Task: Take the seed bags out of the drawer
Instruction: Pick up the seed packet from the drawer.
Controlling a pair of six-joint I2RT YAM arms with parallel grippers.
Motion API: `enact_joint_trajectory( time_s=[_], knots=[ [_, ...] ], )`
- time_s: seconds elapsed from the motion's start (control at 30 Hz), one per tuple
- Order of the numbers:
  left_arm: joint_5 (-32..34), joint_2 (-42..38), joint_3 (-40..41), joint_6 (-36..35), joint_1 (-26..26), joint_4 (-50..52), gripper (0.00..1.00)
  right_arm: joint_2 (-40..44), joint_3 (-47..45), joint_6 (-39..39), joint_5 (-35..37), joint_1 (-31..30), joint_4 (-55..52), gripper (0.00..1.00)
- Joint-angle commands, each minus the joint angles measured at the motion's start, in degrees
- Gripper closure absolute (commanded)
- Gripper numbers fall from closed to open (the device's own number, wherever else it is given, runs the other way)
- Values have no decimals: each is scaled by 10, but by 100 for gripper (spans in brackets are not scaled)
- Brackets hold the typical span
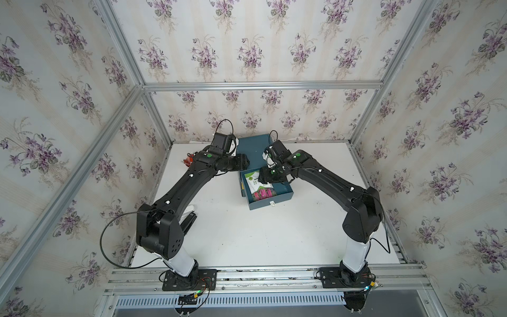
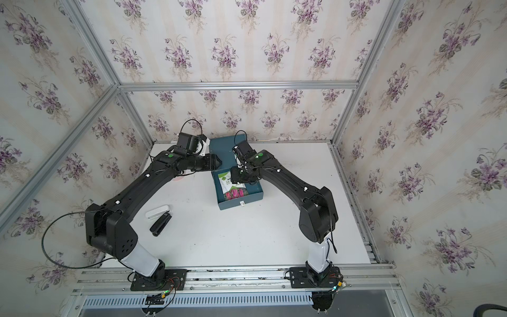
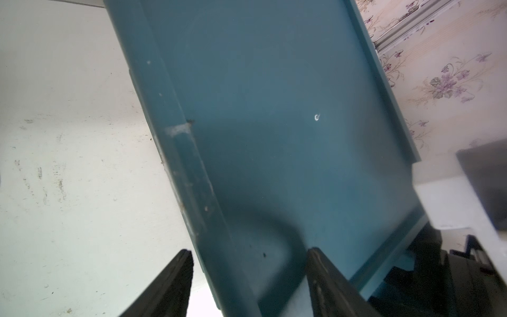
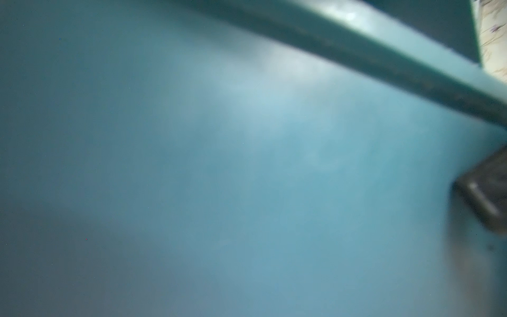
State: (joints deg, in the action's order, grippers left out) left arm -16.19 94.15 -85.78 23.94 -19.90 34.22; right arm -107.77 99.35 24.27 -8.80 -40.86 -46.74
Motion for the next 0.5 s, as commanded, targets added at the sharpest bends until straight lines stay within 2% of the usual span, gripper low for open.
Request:
enact_joint_trajectory(
  time_s=[0.0,0.47],
  knots=[
    [25,3,4,-15,1,51,32,-5,0,10,-22,-1,-9,47],
    [28,2,8,-13,1,51,31,-1,-14,10,-24,-1,-5,68]
  ],
)
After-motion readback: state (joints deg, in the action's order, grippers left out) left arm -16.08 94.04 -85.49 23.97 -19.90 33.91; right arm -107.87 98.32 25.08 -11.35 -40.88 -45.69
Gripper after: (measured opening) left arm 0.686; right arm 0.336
